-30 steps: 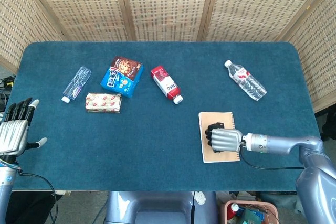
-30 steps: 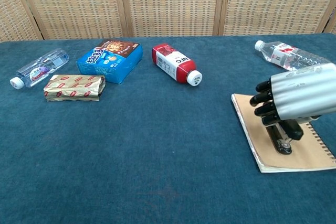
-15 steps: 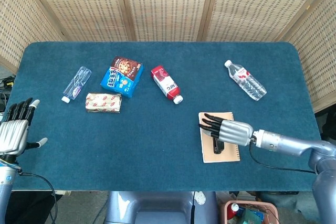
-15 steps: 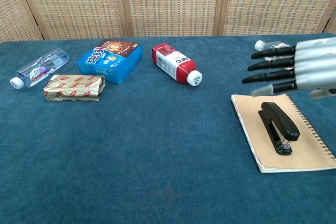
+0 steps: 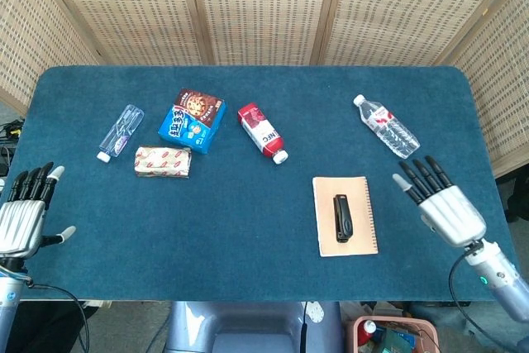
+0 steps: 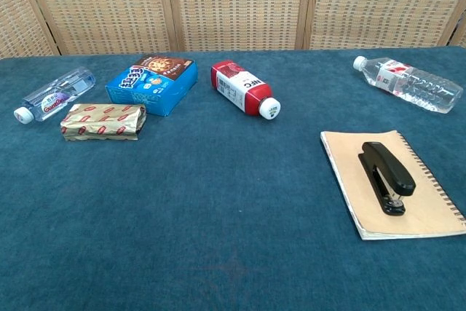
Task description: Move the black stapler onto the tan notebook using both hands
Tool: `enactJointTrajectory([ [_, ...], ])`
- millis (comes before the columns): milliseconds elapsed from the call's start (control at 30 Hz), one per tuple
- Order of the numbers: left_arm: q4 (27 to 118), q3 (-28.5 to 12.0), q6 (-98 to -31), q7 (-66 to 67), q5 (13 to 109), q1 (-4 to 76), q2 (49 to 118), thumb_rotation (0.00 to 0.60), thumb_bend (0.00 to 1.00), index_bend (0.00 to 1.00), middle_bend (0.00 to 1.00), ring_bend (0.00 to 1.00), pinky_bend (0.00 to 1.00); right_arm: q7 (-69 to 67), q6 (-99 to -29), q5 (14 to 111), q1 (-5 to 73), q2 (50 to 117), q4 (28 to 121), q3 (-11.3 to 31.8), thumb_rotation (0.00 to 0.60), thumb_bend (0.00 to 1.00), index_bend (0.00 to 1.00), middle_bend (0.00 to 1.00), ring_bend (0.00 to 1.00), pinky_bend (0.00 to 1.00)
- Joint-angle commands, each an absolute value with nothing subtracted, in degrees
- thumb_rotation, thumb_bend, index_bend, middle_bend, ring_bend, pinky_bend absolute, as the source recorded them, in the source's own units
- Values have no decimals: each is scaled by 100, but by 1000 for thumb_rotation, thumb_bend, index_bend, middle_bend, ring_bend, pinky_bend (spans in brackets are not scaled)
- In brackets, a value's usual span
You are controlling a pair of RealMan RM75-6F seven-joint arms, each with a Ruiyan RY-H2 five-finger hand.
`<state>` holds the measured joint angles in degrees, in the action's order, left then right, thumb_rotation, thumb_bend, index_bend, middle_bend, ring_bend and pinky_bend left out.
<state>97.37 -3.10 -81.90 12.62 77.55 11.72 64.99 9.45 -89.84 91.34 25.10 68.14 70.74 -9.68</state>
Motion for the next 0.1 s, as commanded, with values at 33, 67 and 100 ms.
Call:
enactJointTrajectory([
  [33, 9448, -197, -8396, 1170, 8006, 1042, 6684, 600, 2, 0, 0, 0, 0, 703, -9392, 8015, 1527, 6770, 8144, -518, 600, 0, 0, 0, 0, 0],
  [67, 9353, -175, -8420, 1146, 8056, 1025, 6736, 600, 3, 0, 0, 0, 0, 764, -9428, 7902, 1433, 6831, 8168, -486, 600, 0, 0, 0, 0, 0],
  [100, 9231, -128, -8420, 1135, 8105, 1001, 6803, 600, 3, 0, 0, 0, 0, 810, -9438, 7767, 1318, 6897, 8221, -457, 600, 0, 0, 0, 0, 0],
])
